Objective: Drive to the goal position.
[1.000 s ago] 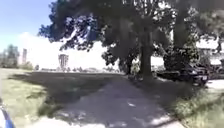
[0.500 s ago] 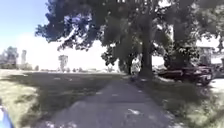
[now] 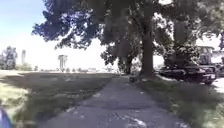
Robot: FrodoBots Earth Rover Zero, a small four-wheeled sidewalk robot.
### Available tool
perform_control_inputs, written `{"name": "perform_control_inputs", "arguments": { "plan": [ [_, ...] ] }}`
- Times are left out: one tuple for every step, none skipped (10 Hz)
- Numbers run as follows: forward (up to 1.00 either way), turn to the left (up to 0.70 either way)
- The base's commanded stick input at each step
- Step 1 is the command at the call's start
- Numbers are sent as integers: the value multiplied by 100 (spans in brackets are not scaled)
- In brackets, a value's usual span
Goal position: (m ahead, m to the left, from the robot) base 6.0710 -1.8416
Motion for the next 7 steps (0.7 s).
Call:
{"name": "perform_control_inputs", "arguments": {
  "plan": [
    [70,0],
    [70,0],
    [70,0],
    [70,0],
    [70,0],
    [70,0],
    [70,0]
  ]
}}
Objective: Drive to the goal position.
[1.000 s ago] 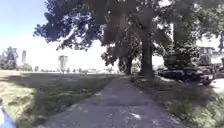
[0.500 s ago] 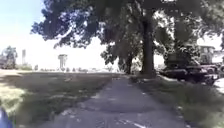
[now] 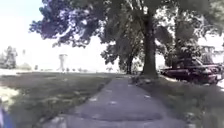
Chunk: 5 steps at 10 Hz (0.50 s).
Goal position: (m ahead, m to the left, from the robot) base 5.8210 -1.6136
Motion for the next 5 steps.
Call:
{"name": "perform_control_inputs", "arguments": {
  "plan": [
    [70,0],
    [70,0],
    [70,0],
    [70,0],
    [70,0]
  ]
}}
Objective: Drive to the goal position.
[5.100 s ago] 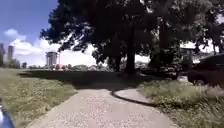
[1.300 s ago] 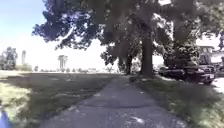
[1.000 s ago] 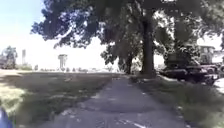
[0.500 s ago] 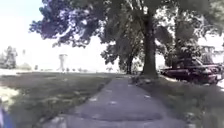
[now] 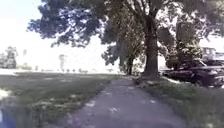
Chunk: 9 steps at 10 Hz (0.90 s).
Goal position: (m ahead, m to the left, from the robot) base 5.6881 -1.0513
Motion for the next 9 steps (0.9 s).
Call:
{"name": "perform_control_inputs", "arguments": {
  "plan": [
    [70,0],
    [70,0],
    [70,0],
    [70,0],
    [70,0],
    [70,0],
    [70,0],
    [70,0],
    [70,0]
  ]
}}
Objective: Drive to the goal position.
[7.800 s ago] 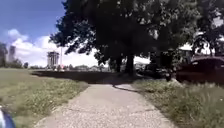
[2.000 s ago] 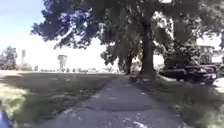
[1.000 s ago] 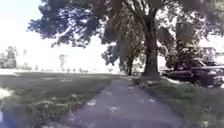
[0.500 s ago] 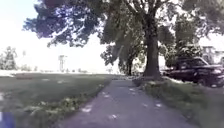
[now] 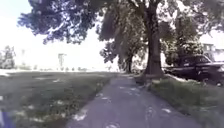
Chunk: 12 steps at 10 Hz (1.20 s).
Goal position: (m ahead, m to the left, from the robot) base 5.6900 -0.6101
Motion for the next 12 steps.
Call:
{"name": "perform_control_inputs", "arguments": {
  "plan": [
    [70,0],
    [70,0],
    [70,0],
    [70,0],
    [70,0],
    [70,0],
    [70,0],
    [70,0],
    [70,0],
    [70,0],
    [70,0],
    [70,0]
  ]
}}
